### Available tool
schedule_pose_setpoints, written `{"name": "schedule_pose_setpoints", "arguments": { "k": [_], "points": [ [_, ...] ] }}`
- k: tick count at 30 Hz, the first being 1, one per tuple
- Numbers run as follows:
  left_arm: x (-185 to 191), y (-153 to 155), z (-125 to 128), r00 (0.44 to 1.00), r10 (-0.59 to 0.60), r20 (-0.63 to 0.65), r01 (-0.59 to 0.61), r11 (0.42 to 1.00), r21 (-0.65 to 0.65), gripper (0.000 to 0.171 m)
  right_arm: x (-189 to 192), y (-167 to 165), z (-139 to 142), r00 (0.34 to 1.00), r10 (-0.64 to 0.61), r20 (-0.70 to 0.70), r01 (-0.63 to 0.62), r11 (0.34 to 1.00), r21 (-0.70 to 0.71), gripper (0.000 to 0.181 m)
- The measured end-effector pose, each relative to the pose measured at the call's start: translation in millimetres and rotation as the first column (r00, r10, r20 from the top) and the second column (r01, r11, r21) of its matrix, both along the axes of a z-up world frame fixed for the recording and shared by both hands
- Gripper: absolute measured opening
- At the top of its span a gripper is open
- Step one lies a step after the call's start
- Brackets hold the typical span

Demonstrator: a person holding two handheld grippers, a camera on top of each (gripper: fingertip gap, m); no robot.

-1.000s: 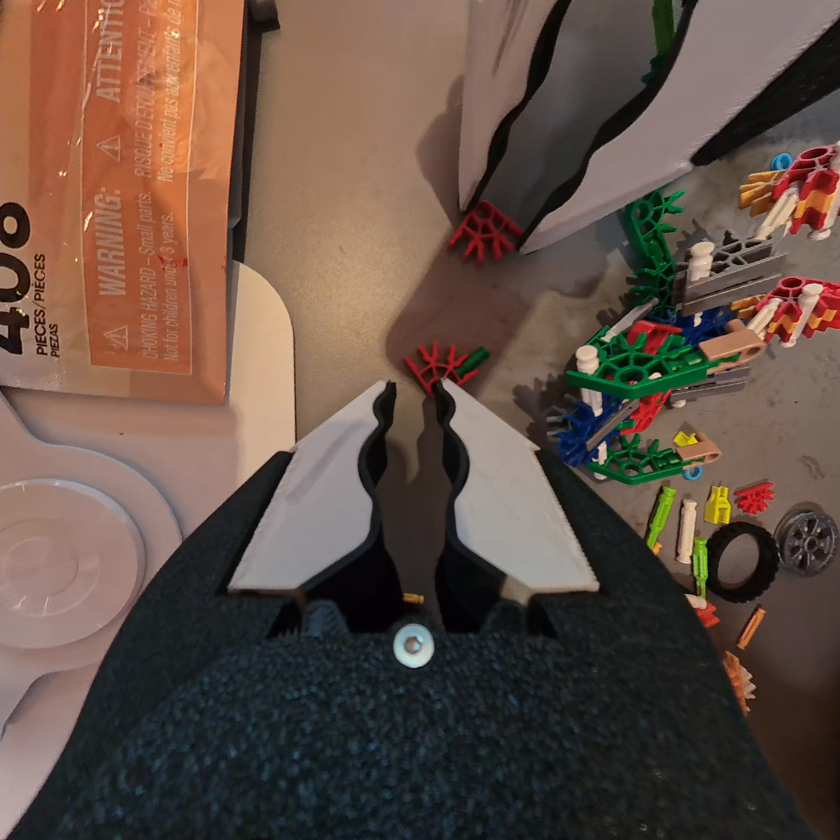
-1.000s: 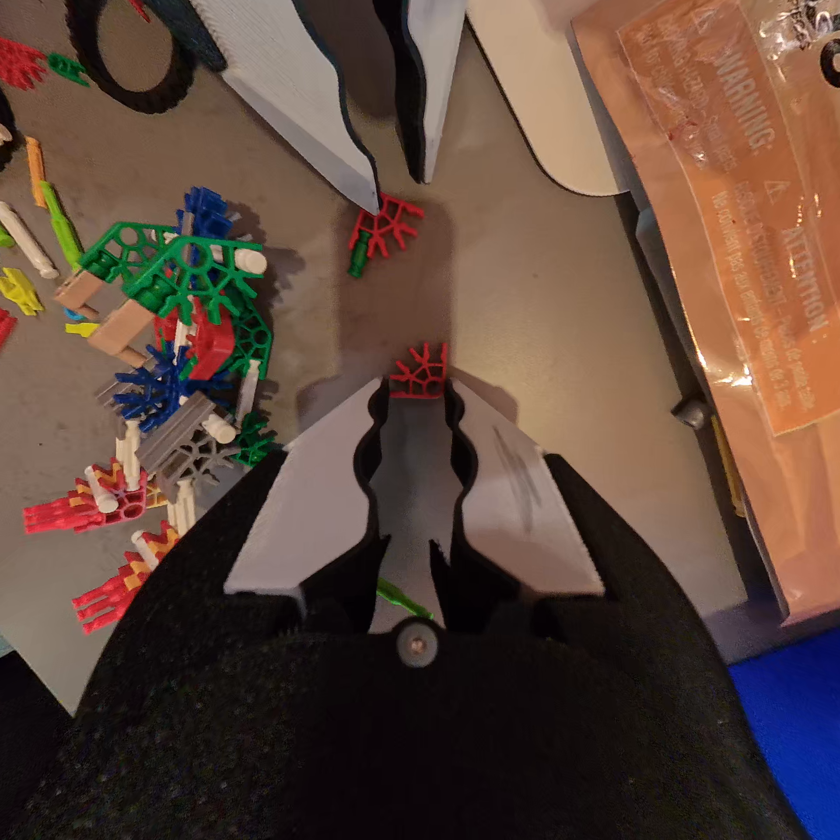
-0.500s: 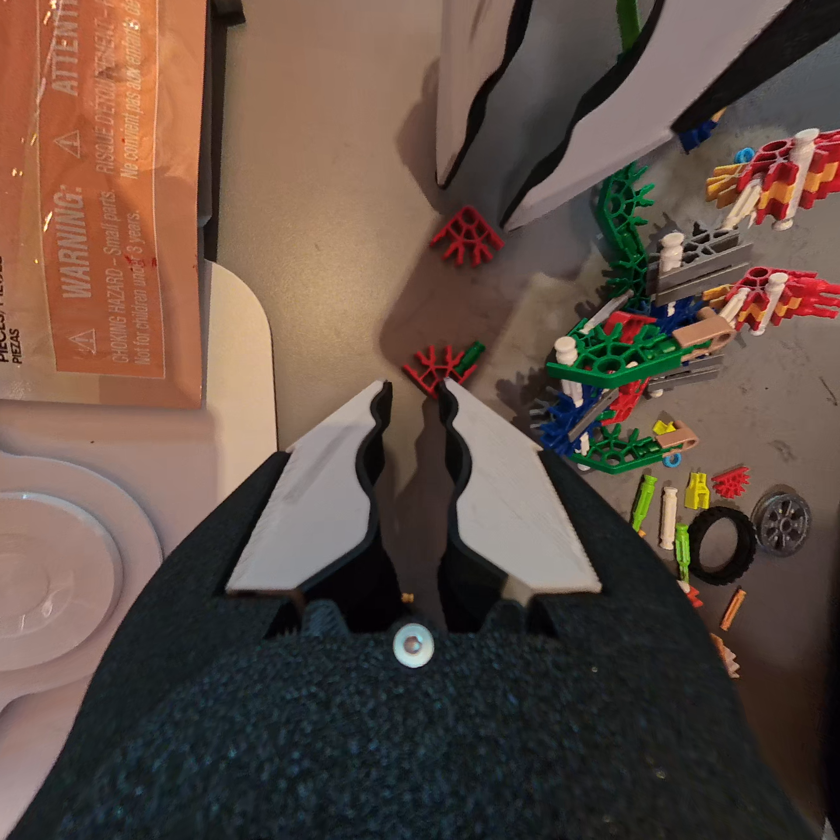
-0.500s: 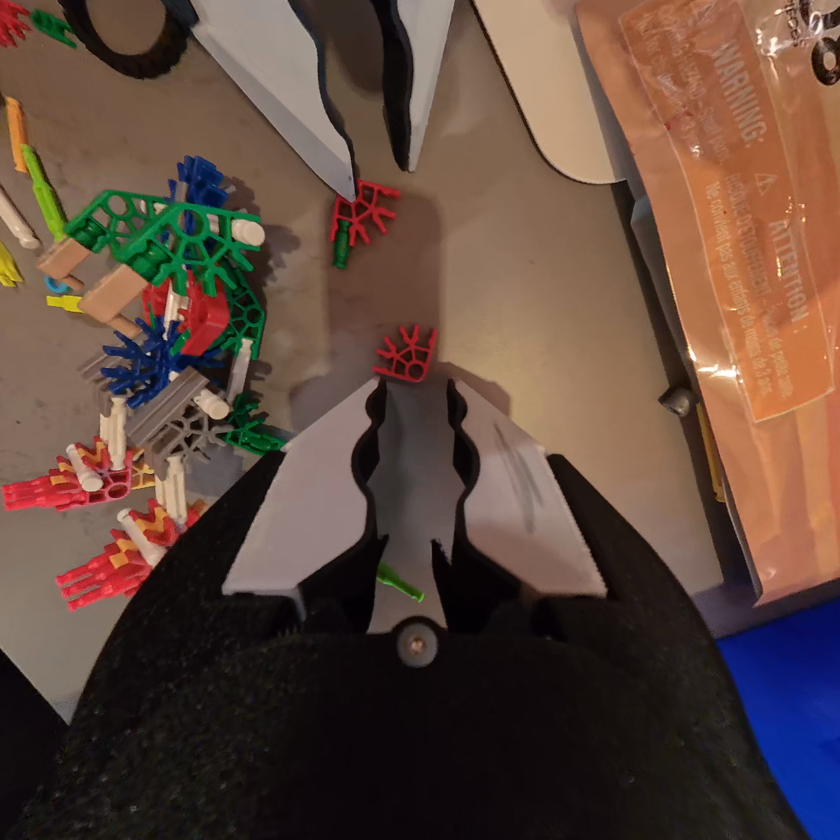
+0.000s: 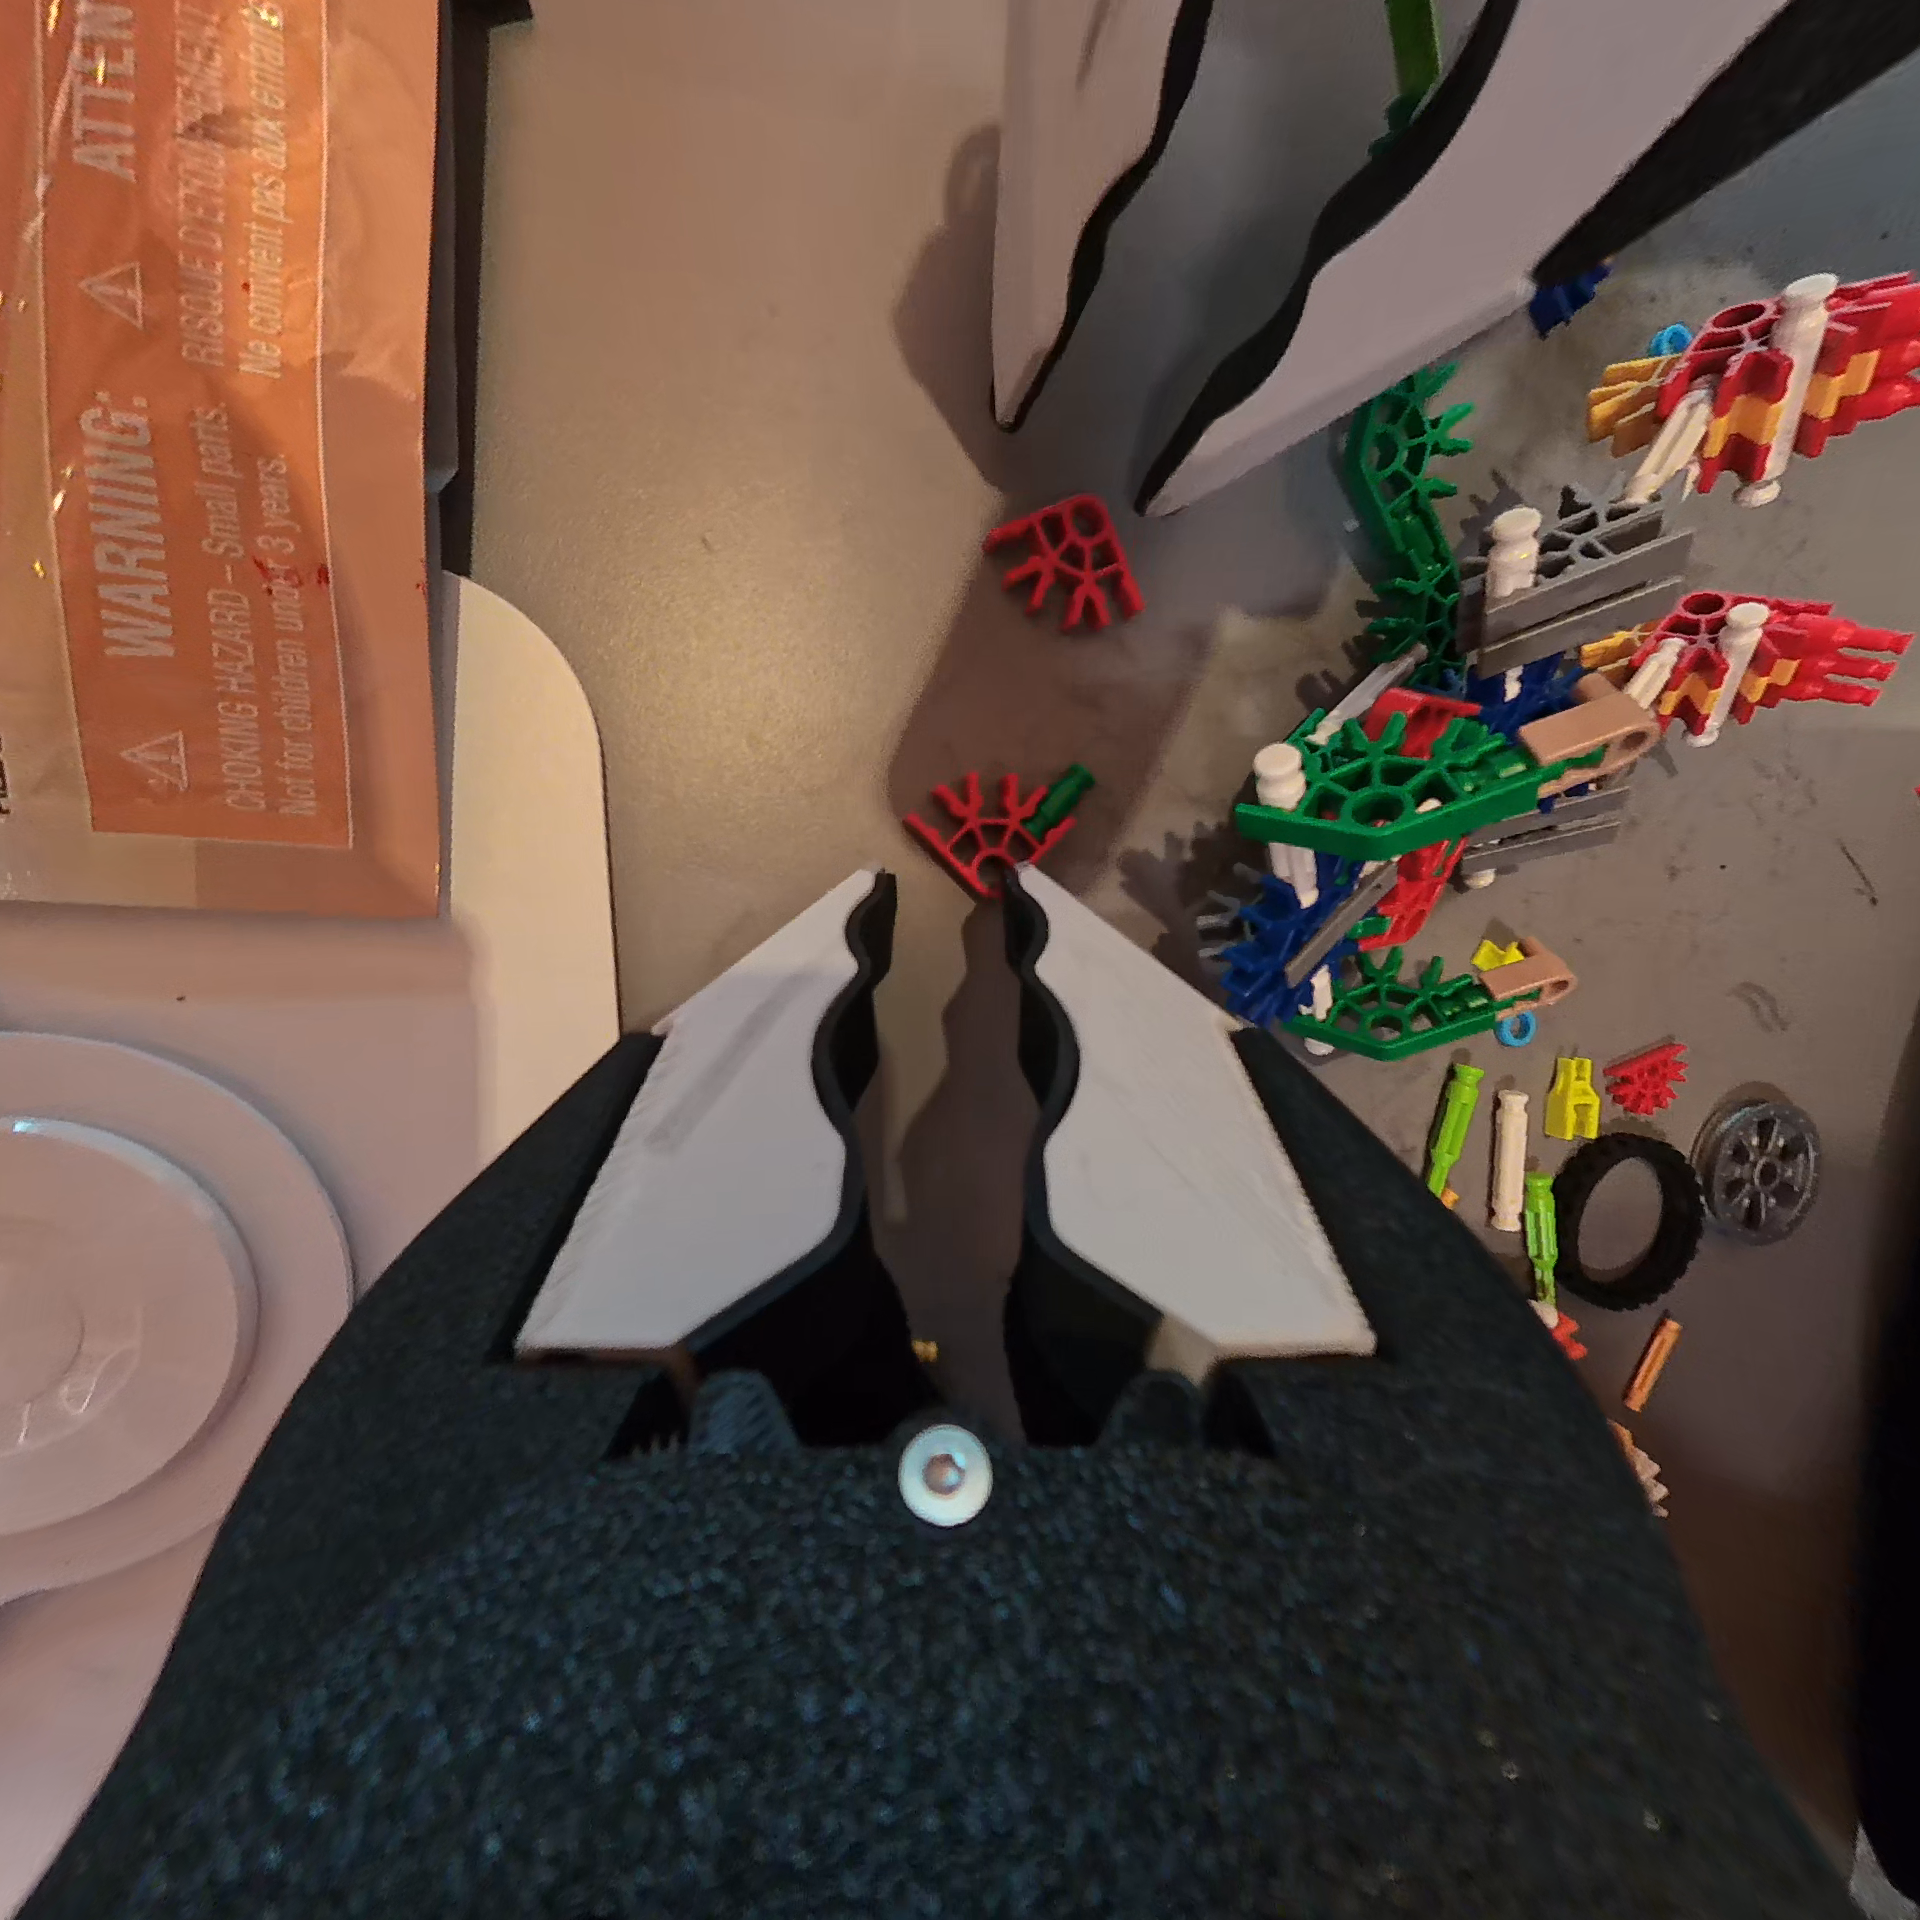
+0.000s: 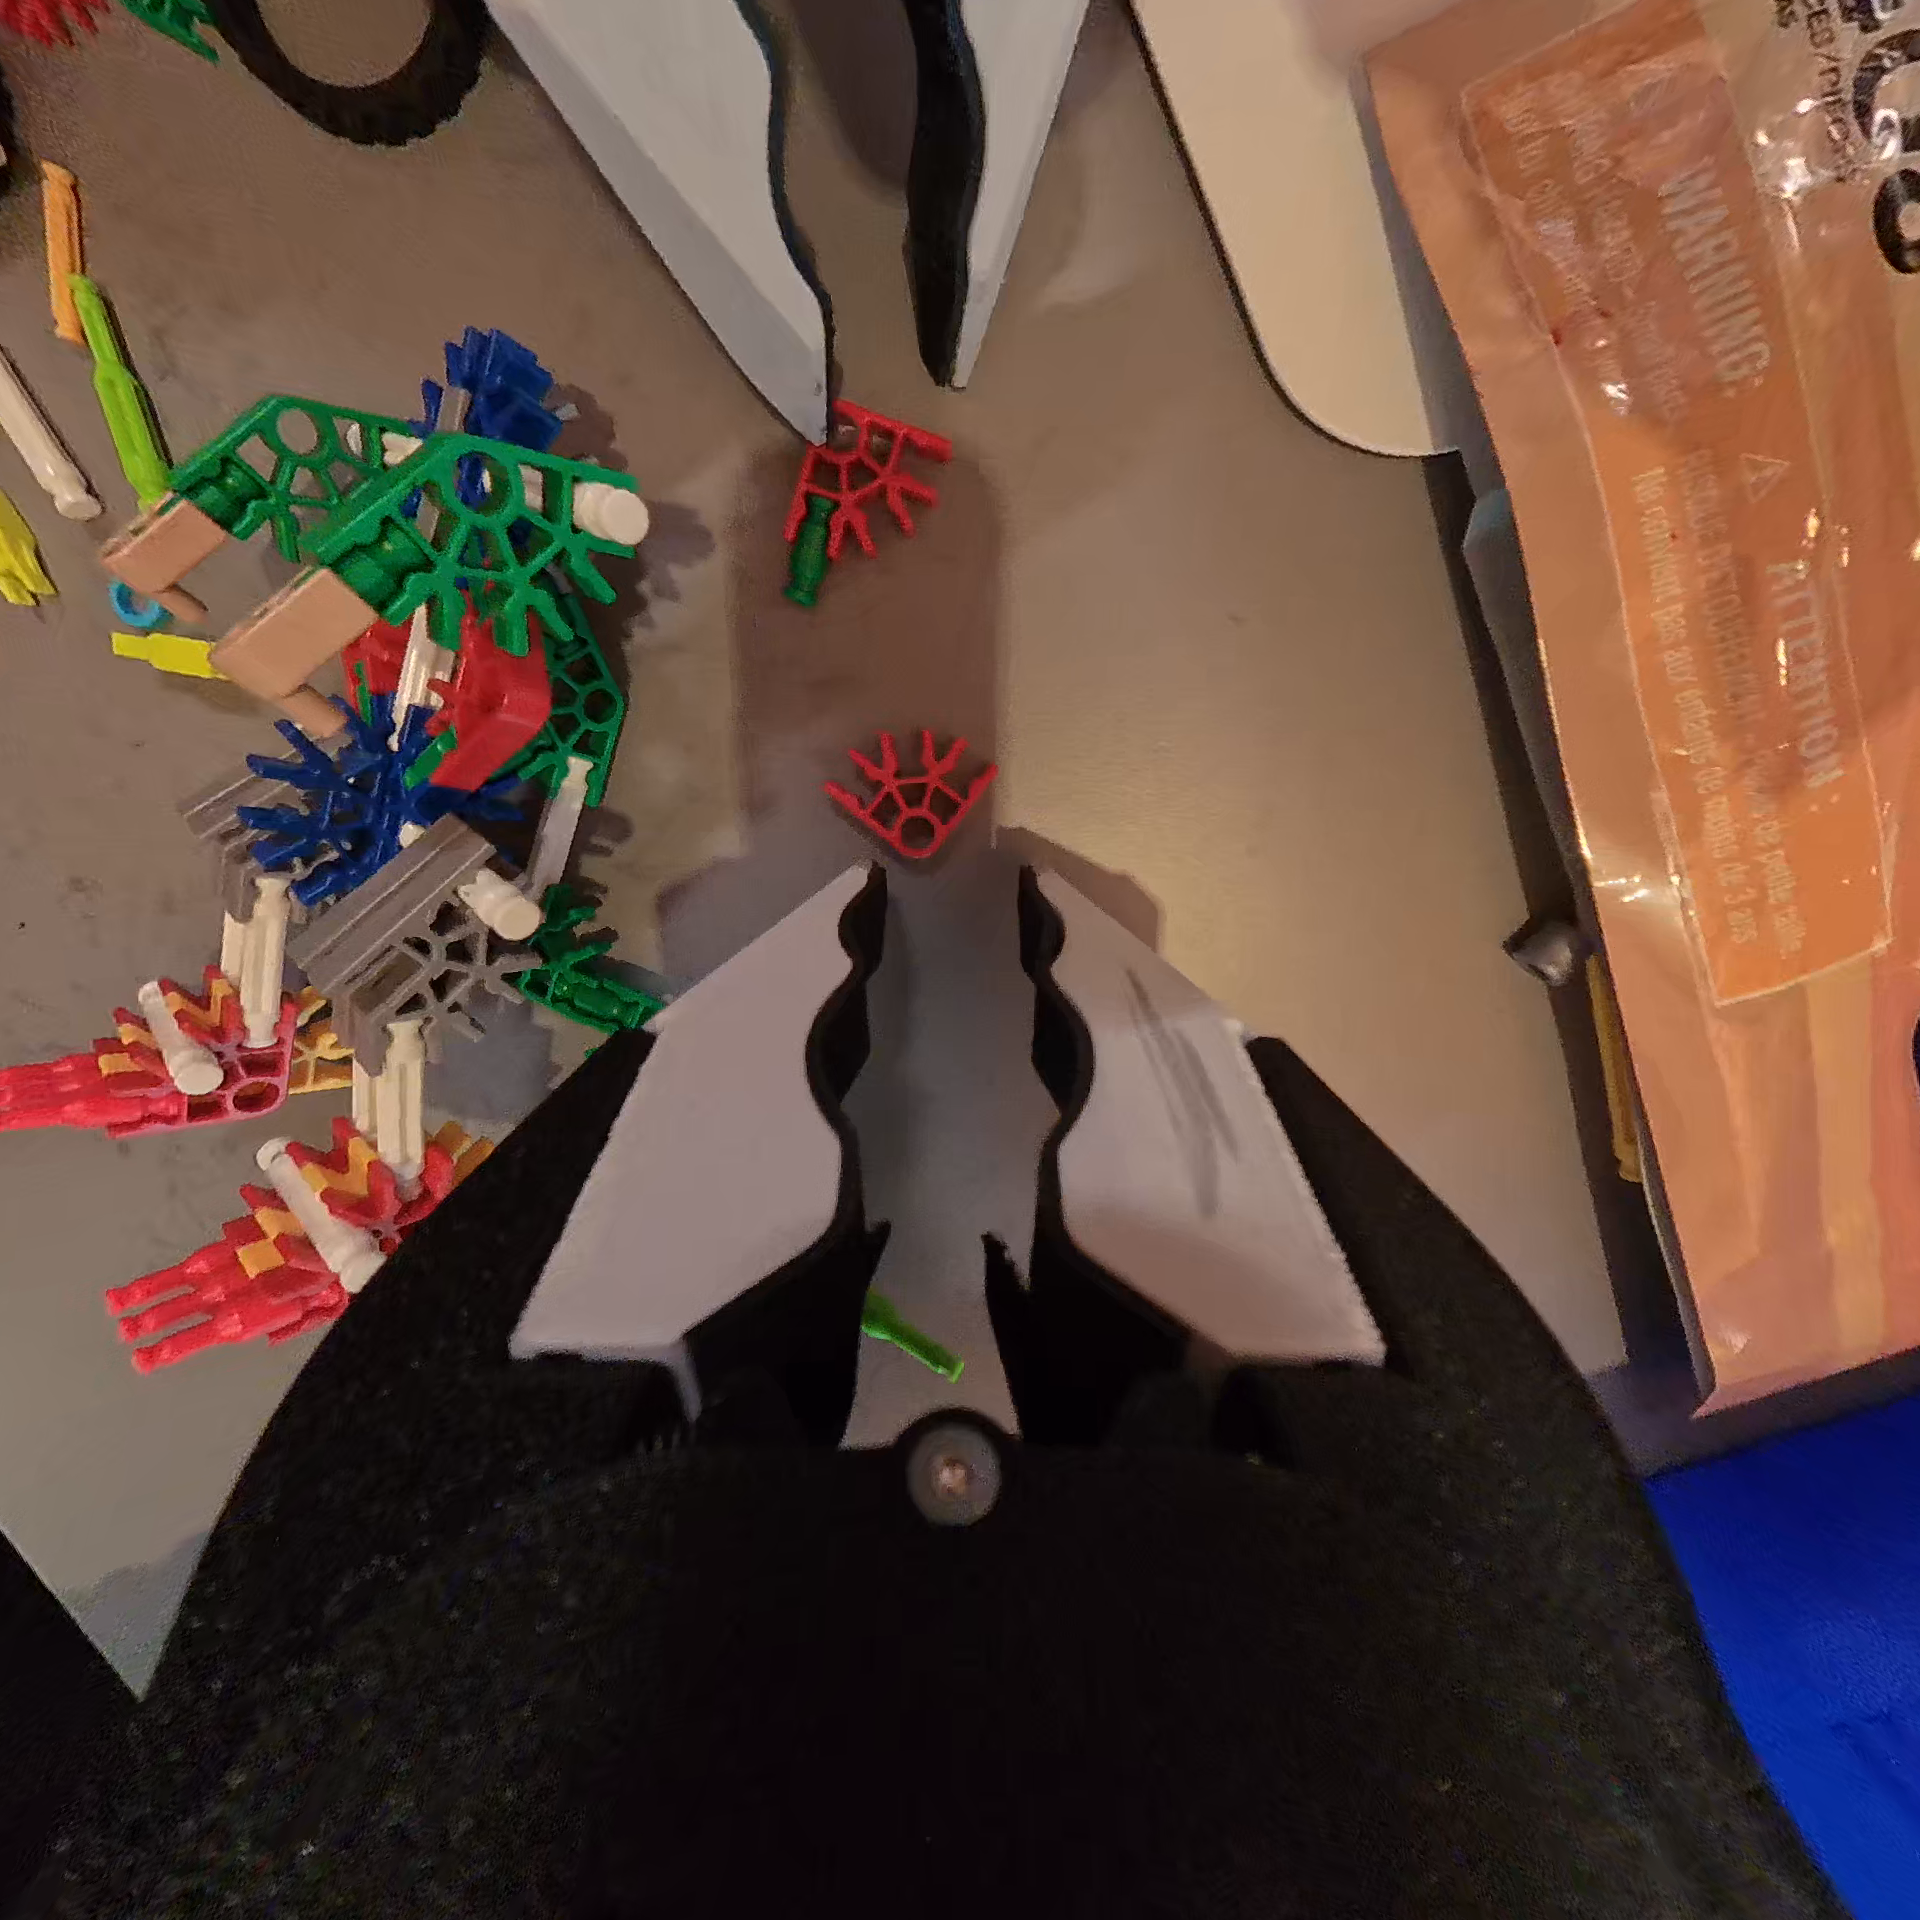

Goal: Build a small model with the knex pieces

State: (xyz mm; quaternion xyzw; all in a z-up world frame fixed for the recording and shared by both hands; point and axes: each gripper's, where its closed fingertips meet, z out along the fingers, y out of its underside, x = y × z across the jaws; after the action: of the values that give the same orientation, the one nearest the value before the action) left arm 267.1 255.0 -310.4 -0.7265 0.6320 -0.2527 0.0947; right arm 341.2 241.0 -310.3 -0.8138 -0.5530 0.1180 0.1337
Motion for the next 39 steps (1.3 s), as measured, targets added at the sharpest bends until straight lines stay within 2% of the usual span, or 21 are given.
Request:
{"name": "schedule_pose_setpoints", "arguments": {
  "k": [5,8,18,22,23,25,28,34,37,39],
  "points": [
    [0,-3,0,1.0,-0.014,0.002,0.014,1.0,-0.01,0.019,-3,-6,-3,0.999,0.023,0.029,-0.023,1.0,0.001,0.025],
    [0,-4,0,1.0,-0.025,0.002,0.025,1.0,-0.007,0.019,-6,-8,-3,1.0,0.027,0.017,-0.027,1.0,-0.01,0.018],
    [4,-8,0,0.998,-0.062,0.004,0.062,0.998,0.03,0.022,-13,-4,-4,0.998,0.056,0.026,-0.058,0.997,0.048,0.024],
    [6,-6,-1,0.998,-0.057,0.004,0.057,0.997,0.055,0.02,-19,-4,-2,0.999,0.036,-0.008,-0.035,0.998,0.048,0.0],
    [7,-4,-1,0.999,-0.05,0.002,0.05,0.997,0.067,0.022,-21,-6,-3,0.999,0.037,-0.01,-0.037,0.999,0.039,0.0],
    [8,-3,-1,0.999,-0.046,0.001,0.045,0.996,0.08,0.024,-22,-5,-3,0.999,0.039,-0.009,-0.039,0.998,0.046,0.003],
    [8,-2,-1,0.999,-0.042,0.002,0.042,0.996,0.084,0.024,-24,0,3,0.999,0.044,-0.028,-0.041,0.996,0.078,0.021],
    [9,-3,-1,0.998,-0.063,0.007,0.062,0.994,0.092,0.026,-37,4,7,0.982,0.172,-0.071,-0.162,0.978,0.134,0.043],
    [9,-3,-1,0.998,-0.063,0.011,0.062,0.994,0.092,0.026,-38,6,3,0.971,0.234,-0.045,-0.225,0.963,0.15,0.044],
    [9,-3,-1,0.998,-0.061,0.014,0.059,0.994,0.087,0.025,-35,6,-1,0.967,0.253,-0.024,-0.247,0.959,0.139,0.038]
  ]
}}
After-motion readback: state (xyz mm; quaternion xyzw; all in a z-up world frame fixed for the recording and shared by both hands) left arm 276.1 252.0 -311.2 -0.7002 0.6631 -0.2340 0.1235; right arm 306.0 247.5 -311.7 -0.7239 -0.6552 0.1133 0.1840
